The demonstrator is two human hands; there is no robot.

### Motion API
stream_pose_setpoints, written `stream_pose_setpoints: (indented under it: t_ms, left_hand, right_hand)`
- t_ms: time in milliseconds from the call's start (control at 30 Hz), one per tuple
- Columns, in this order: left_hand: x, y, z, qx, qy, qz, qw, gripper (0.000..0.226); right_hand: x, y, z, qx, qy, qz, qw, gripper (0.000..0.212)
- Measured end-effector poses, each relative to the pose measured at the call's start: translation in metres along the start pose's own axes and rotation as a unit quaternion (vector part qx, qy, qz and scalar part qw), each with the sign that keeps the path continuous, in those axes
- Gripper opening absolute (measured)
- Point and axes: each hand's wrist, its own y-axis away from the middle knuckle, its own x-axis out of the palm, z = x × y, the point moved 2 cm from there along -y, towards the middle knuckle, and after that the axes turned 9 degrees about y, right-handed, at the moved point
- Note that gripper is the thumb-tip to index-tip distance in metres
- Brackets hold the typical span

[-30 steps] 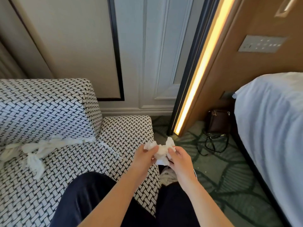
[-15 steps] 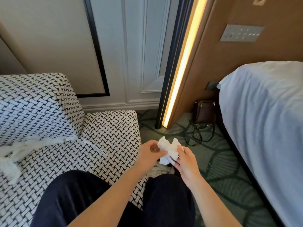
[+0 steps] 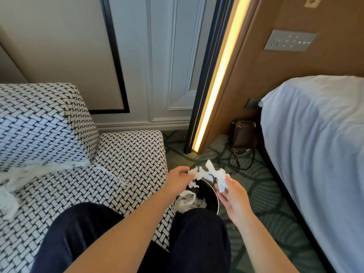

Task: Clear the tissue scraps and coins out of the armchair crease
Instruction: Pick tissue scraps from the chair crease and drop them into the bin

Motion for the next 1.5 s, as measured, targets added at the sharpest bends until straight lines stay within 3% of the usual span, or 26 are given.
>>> stream_pose_setpoints:
  t_ms: [100,300,467,900,1267,1500]
  left_hand:
    - [0.006,0.005,0.002,-0.031,-0.018,0.039,0.999,0.047]
    - [-0.007,0.010,0.007,-0.046,-0.024,0.018,0.999,0.033]
    - [-0.020,0.013,0.011,-0.052,-0.018,-0.004,0.998,0.028]
    - [-0.020,0.027,0.011,-0.058,-0.017,0.004,0.998,0.025]
    - [-0.044,0.041,0.000,-0.049,0.017,-0.012,0.999,0.027]
    - [-0.091,0.057,-0.012,-0.012,0.076,-0.051,0.996,0.021]
  right_hand:
    - [-0.004,-0.001,-0.001,-0.001,0.009,-0.013,1.000,0.012]
    - [-0.002,-0.006,-0.010,0.000,0.021,-0.023,1.000,0.026]
    - [0.003,-0.006,-0.009,-0.022,0.052,-0.038,0.998,0.014]
    - [0.010,0.001,-0.009,0.022,0.088,0.097,0.991,0.062]
    - [0.024,0.018,0.006,0.016,0.119,0.126,0.985,0.037]
    - [0.078,0.042,0.017,-0.026,0.145,0.160,0.976,0.040]
